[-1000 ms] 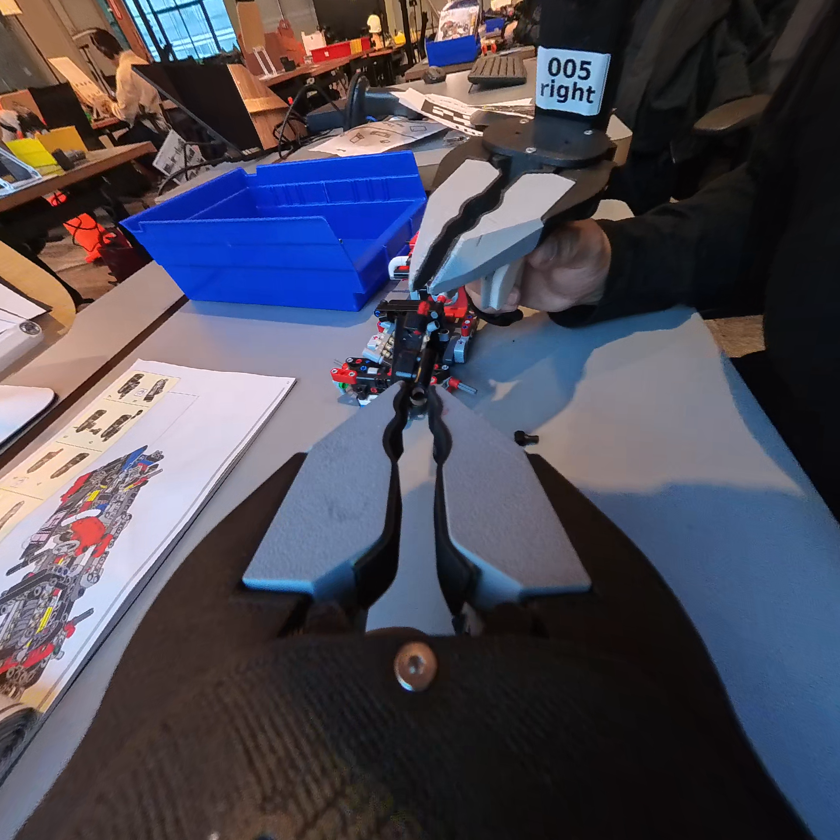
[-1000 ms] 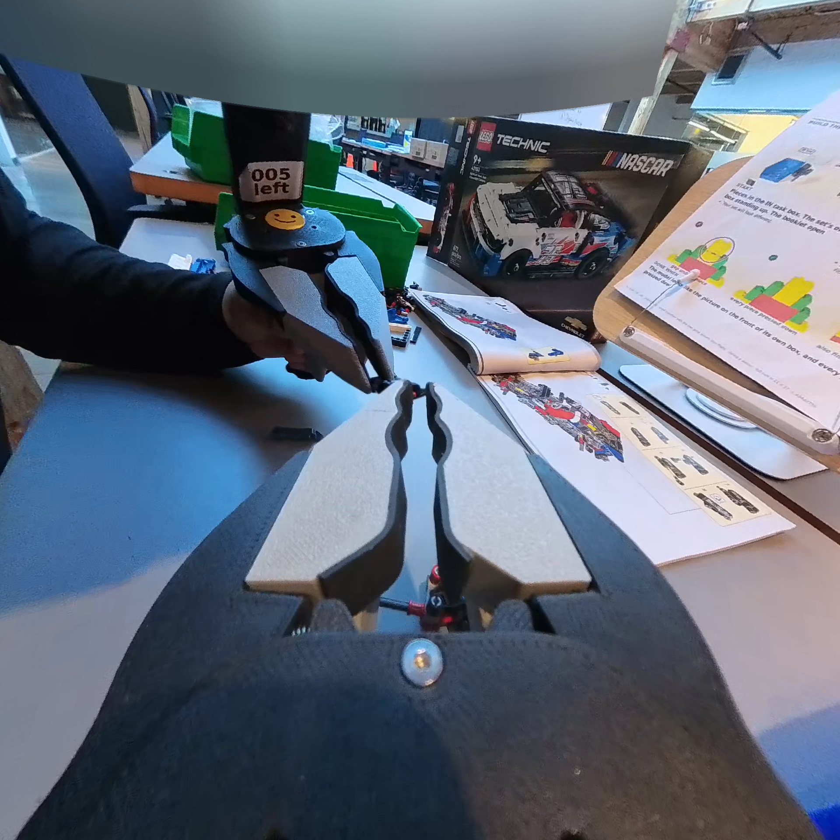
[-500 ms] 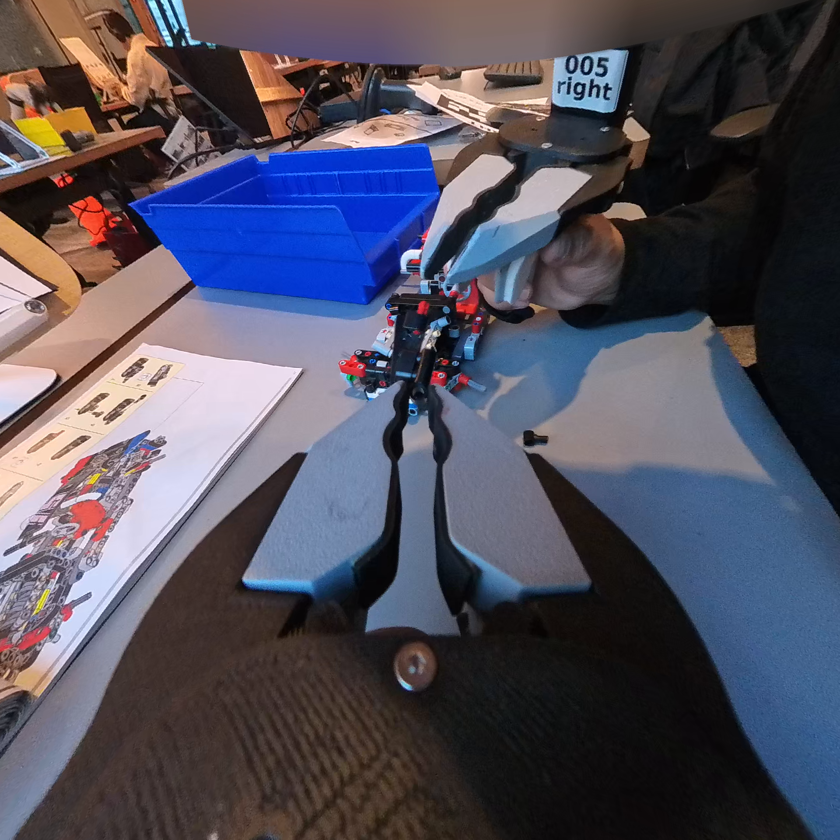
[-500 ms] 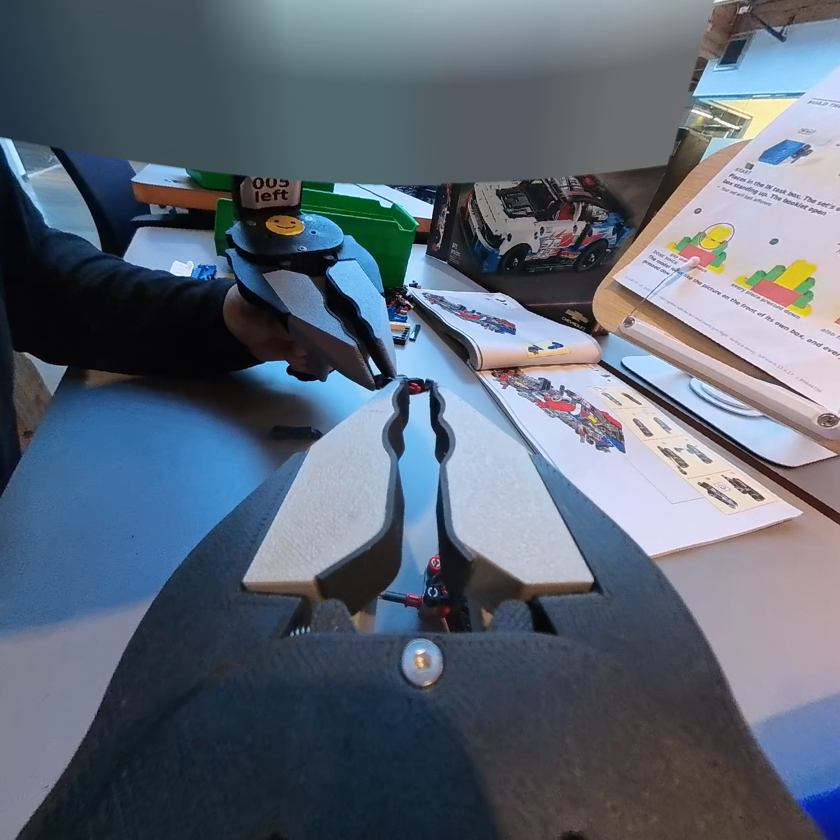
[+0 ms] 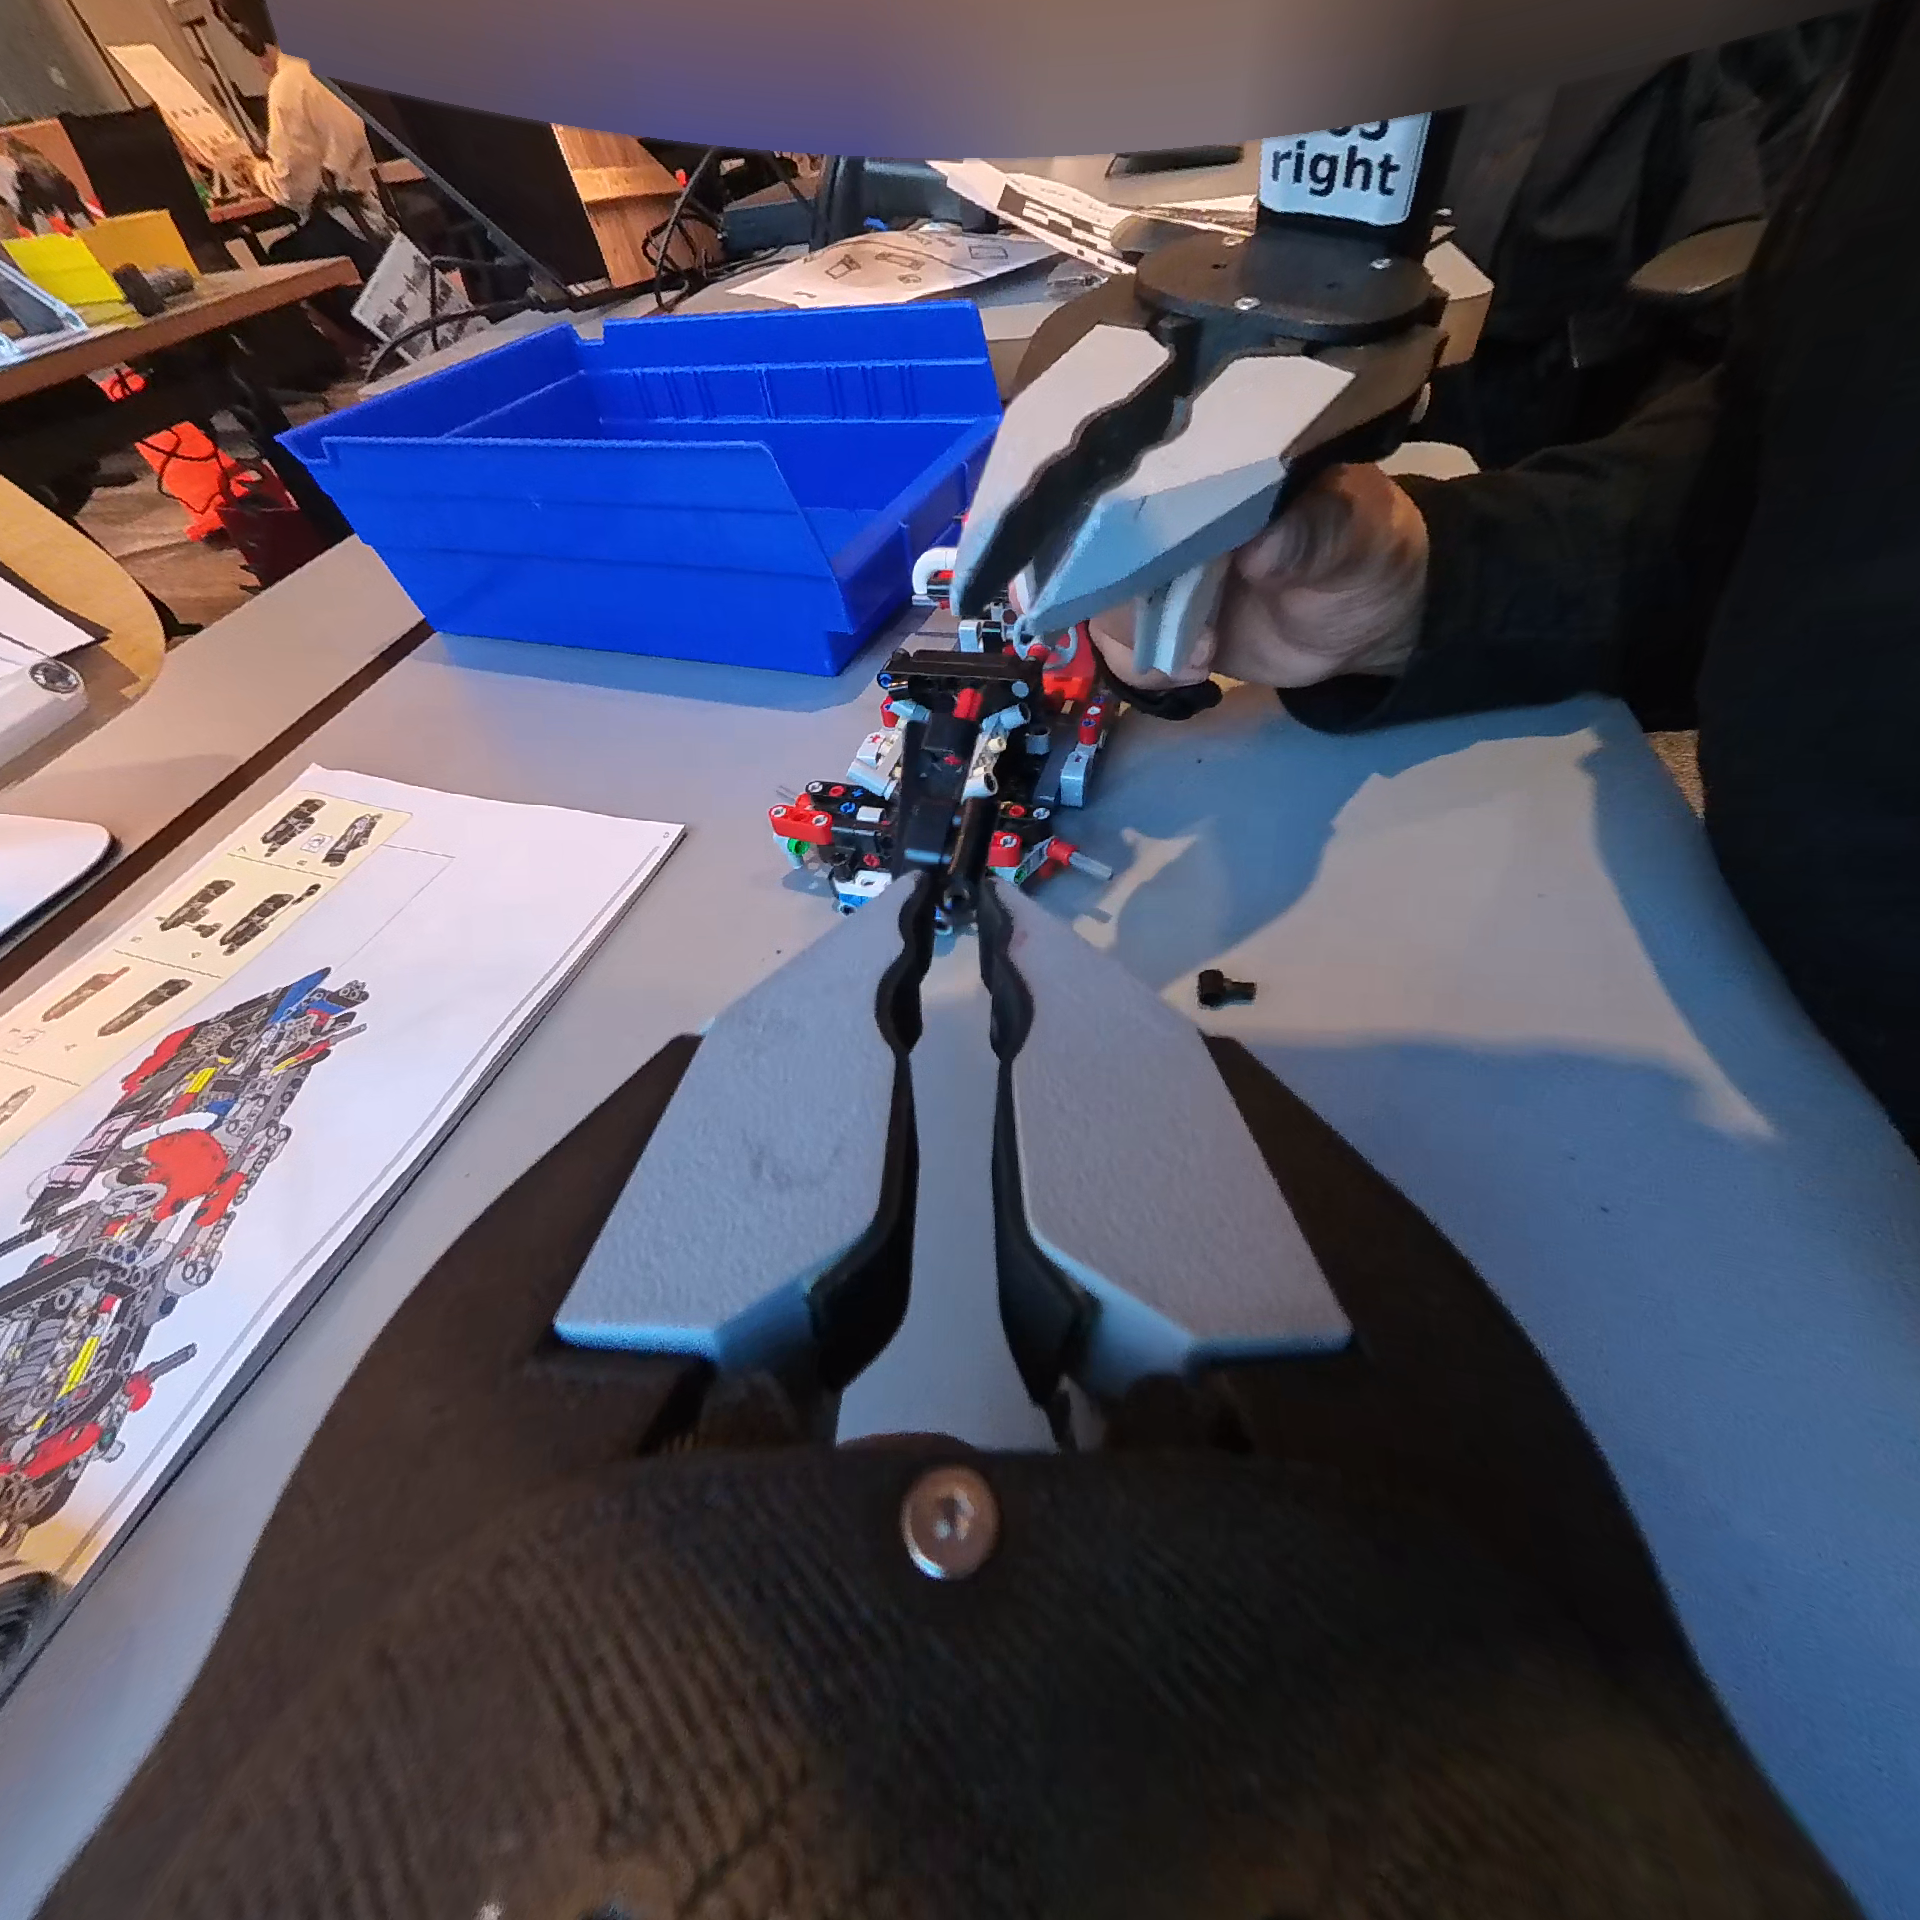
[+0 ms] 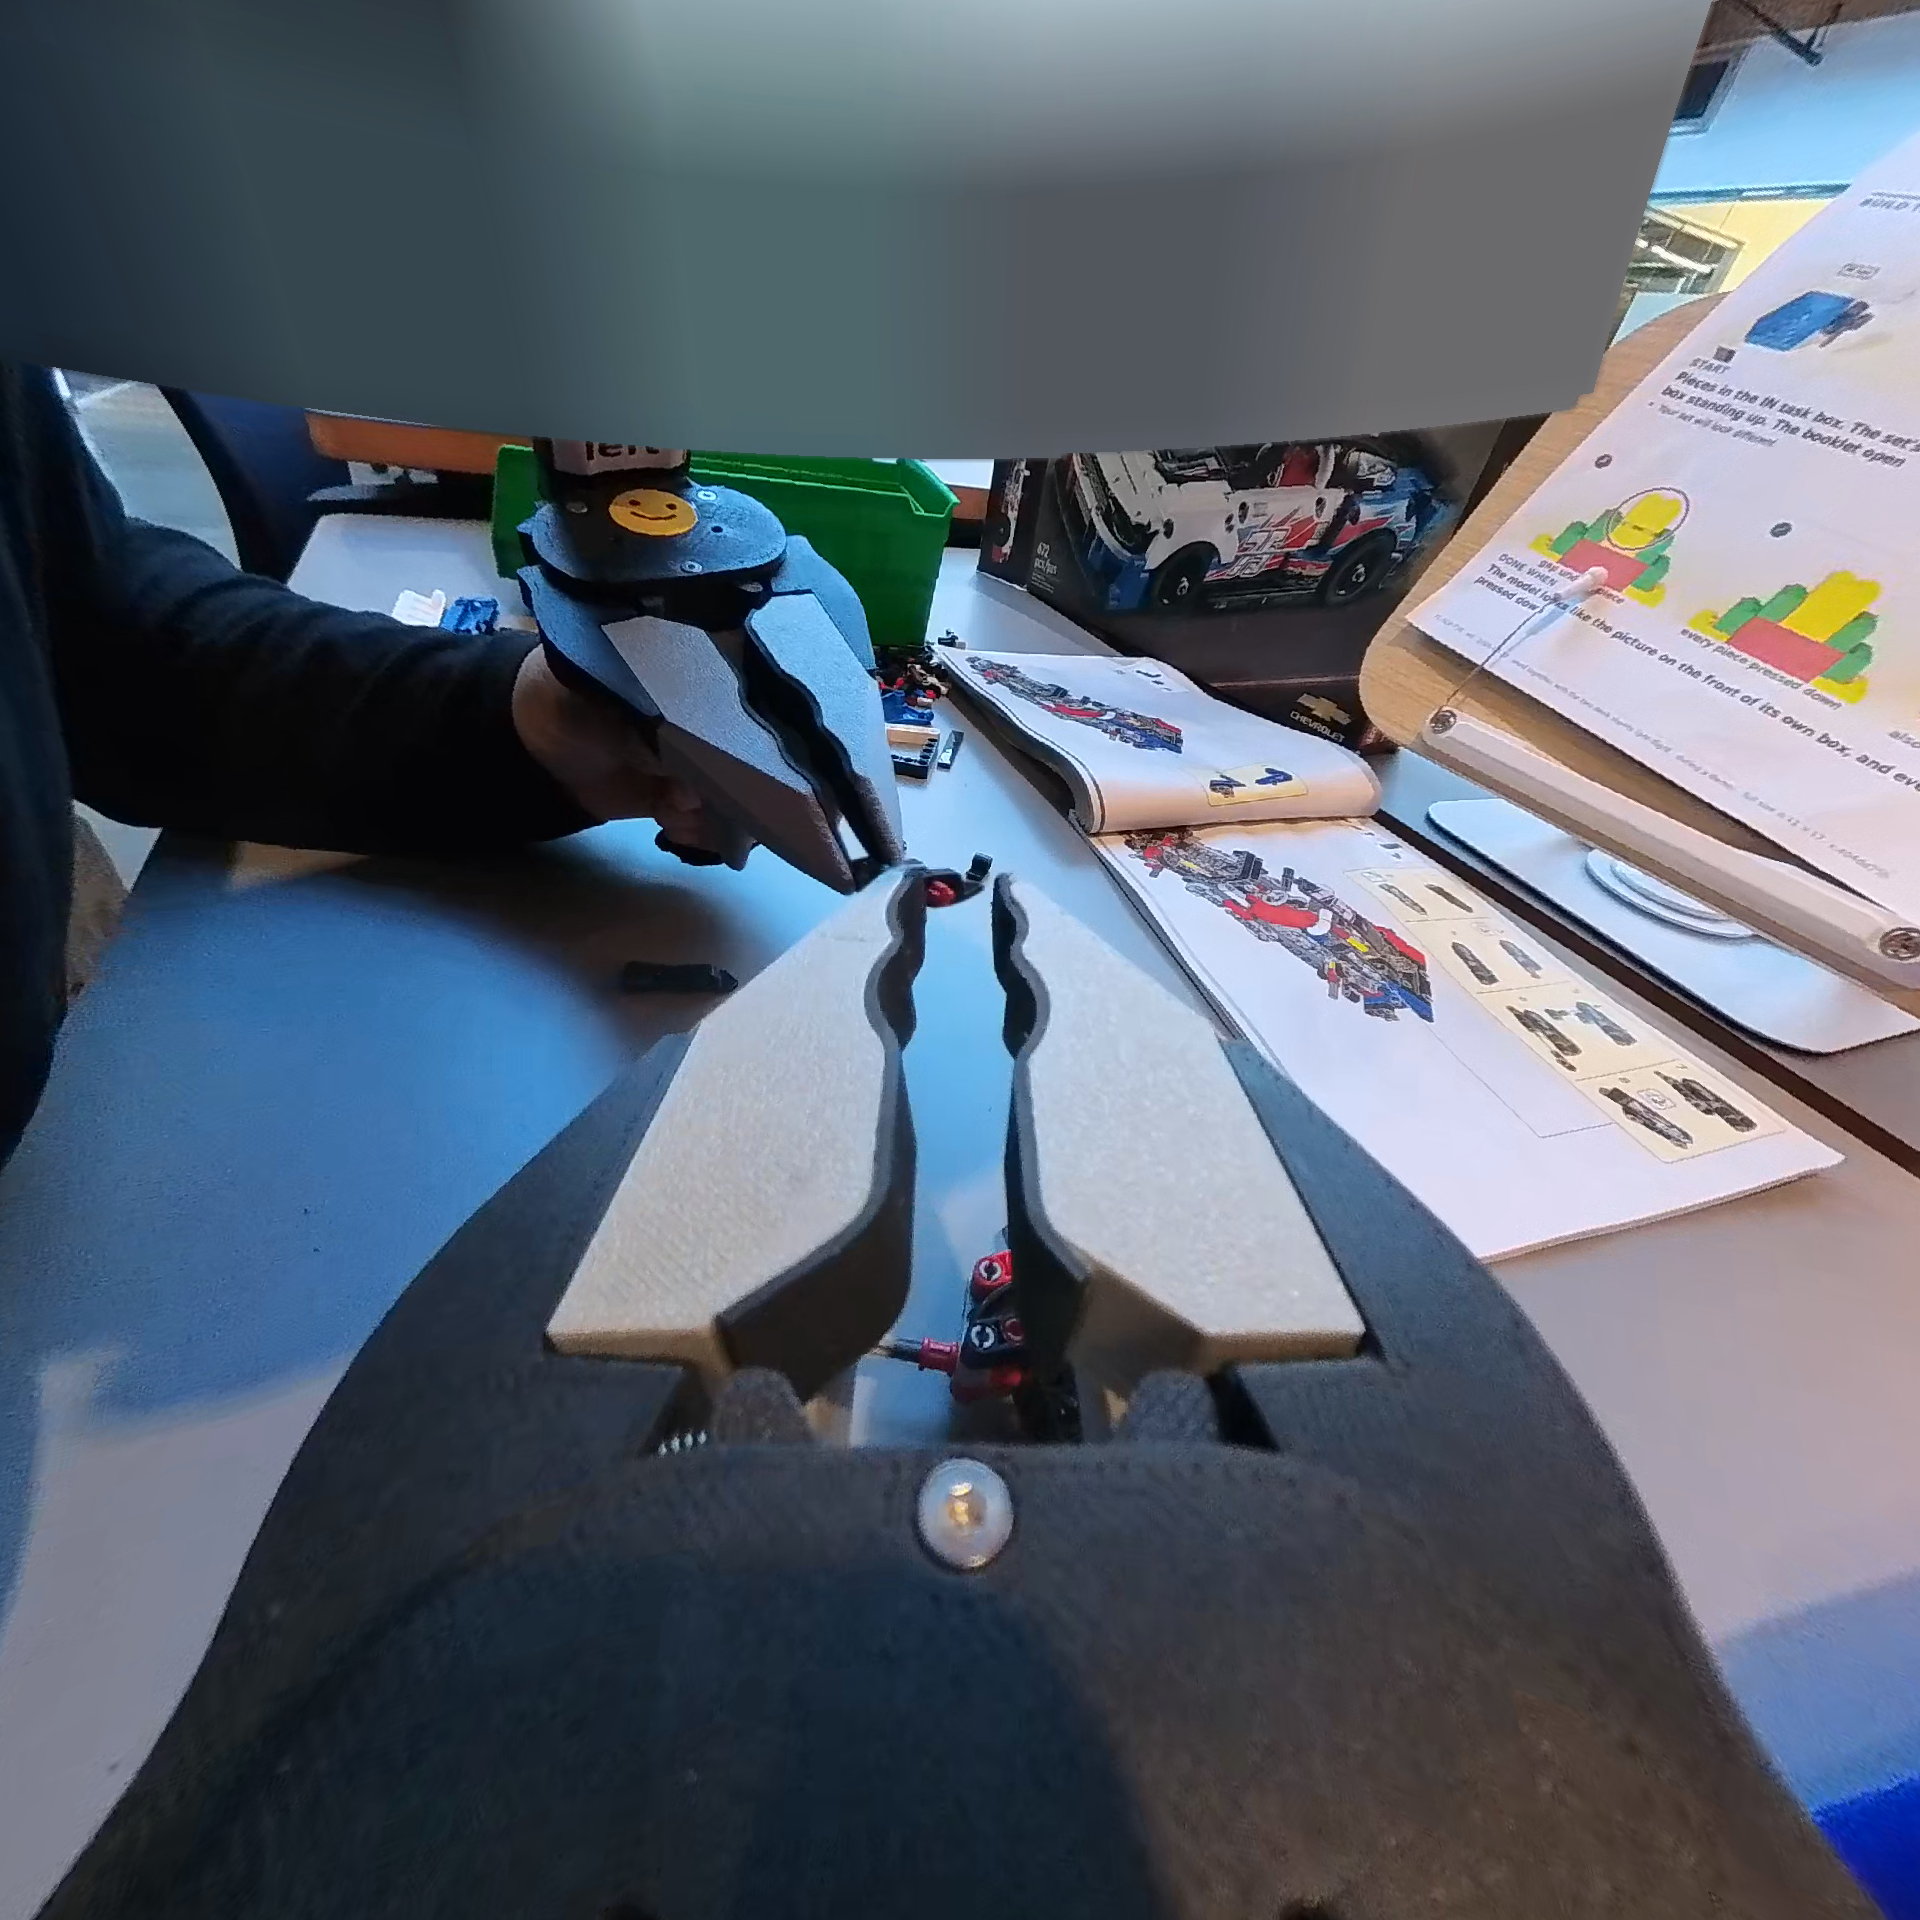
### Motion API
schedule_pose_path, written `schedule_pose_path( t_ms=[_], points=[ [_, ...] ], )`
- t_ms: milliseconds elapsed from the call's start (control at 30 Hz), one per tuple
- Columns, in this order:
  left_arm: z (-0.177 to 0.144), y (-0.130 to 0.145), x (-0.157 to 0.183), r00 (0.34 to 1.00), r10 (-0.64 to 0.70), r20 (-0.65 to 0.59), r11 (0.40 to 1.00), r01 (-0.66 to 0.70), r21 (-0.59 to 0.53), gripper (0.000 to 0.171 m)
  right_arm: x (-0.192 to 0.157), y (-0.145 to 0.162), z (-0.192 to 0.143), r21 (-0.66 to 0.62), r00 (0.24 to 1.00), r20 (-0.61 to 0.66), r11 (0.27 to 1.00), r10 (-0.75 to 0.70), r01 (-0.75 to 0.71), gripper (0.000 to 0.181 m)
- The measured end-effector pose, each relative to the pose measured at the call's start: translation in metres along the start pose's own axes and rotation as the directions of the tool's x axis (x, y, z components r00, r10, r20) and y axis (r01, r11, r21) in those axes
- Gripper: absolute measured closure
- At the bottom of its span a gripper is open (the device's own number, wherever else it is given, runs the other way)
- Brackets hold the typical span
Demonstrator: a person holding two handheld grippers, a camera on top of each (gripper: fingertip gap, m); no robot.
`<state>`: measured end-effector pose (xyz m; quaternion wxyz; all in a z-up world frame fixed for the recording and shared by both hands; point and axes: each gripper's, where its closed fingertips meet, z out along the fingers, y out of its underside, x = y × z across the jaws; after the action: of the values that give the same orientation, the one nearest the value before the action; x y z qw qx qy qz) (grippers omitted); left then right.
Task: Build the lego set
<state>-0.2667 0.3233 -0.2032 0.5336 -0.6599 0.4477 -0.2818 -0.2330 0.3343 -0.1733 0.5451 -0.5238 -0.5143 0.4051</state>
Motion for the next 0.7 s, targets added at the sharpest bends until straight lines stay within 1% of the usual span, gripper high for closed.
schedule_pose_path(
  t_ms=[700],
  points=[
    [0.0,0.0029,-0.003,1.0,-0.005,0.01,1.0,0.006,-0.014,0.167,0.0004,0.0031,0.0001,-0.013,1.0,0.002,1.0,0.002,-0.002,0.173]
  ],
)
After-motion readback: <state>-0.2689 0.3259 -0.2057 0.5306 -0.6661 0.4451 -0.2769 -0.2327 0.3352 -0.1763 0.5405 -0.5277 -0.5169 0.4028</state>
